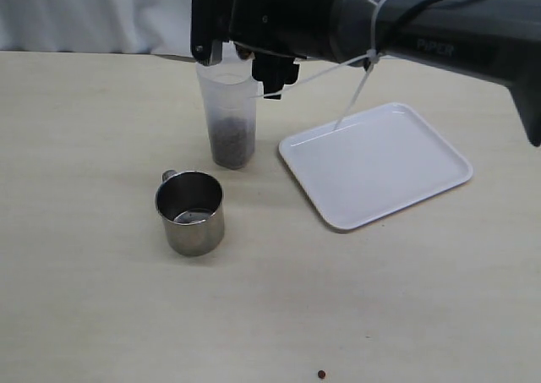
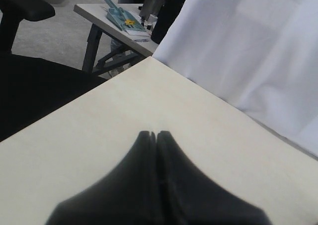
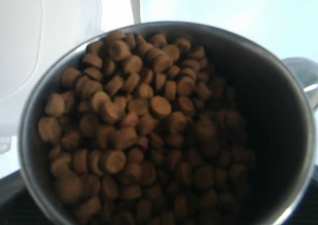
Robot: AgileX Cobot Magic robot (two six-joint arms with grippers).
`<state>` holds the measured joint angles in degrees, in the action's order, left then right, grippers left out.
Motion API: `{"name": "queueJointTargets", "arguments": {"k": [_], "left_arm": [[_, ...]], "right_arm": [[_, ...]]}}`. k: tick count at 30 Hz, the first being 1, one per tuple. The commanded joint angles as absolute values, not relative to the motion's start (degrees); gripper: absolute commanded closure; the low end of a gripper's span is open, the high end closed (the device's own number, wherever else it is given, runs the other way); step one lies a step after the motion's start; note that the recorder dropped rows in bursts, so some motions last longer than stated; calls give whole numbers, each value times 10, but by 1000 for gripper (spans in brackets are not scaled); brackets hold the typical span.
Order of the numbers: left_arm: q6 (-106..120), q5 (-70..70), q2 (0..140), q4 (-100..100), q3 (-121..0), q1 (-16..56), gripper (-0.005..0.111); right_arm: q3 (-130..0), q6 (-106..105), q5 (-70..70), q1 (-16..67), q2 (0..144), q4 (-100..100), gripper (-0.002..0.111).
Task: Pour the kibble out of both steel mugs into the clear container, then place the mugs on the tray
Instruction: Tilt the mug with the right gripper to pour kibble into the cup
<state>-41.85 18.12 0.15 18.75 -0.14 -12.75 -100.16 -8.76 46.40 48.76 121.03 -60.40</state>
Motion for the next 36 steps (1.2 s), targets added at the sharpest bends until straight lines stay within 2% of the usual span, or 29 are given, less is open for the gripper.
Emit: {"name": "queueJointTargets", "arguments": {"k": [1, 36], "left_arm": [[-420, 177, 0, 190, 0, -126, 107], [-420, 177, 0, 190, 0, -126, 107]], "right_arm": [[-1006, -86, 468, 488, 1205, -626, 103], [-1006, -117, 493, 508, 1205, -683, 103]]}}
